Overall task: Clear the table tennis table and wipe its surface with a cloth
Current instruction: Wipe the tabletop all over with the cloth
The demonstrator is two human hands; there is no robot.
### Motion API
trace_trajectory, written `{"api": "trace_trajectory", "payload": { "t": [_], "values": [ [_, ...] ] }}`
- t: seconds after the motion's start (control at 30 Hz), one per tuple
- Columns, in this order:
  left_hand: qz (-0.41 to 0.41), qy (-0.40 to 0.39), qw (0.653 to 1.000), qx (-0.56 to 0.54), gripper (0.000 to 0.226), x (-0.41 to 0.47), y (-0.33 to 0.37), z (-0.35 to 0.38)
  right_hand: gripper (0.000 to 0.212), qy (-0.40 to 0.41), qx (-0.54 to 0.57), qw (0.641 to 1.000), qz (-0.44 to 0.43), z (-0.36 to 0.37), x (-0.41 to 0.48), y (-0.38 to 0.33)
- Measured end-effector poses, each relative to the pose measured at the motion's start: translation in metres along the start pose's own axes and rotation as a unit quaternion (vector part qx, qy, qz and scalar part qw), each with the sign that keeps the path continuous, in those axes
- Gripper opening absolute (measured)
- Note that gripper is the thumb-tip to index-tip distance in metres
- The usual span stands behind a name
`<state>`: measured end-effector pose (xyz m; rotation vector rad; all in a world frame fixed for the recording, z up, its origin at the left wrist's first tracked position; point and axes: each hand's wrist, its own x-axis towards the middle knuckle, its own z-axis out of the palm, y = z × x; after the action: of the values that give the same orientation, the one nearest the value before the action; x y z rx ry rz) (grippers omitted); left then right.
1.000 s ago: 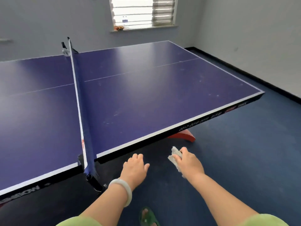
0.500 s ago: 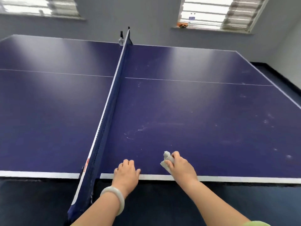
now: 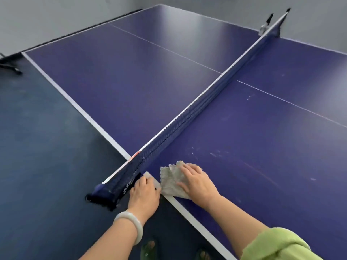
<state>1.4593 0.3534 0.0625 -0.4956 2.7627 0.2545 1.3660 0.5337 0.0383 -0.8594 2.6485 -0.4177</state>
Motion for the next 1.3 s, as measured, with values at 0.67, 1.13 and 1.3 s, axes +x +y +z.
{"api": "trace_trajectory", "payload": {
  "t": [0.67,1.13,1.3],
  "values": [
    [0.022,0.064,0.997,0.024,0.068,0.011,0.09,0.092,0.053,0.073,0.005,0.994,0.079,0.022,-0.019,0.087],
    [-0.083,0.092,0.992,0.017,0.069,0.042,0.083,0.084,0.069,0.124,0.002,0.988,0.092,0.036,-0.019,0.078],
    [0.05,0.073,0.996,0.02,0.069,0.004,0.078,0.099,0.068,0.12,-0.001,0.988,0.096,0.034,-0.02,0.076]
  ]
}}
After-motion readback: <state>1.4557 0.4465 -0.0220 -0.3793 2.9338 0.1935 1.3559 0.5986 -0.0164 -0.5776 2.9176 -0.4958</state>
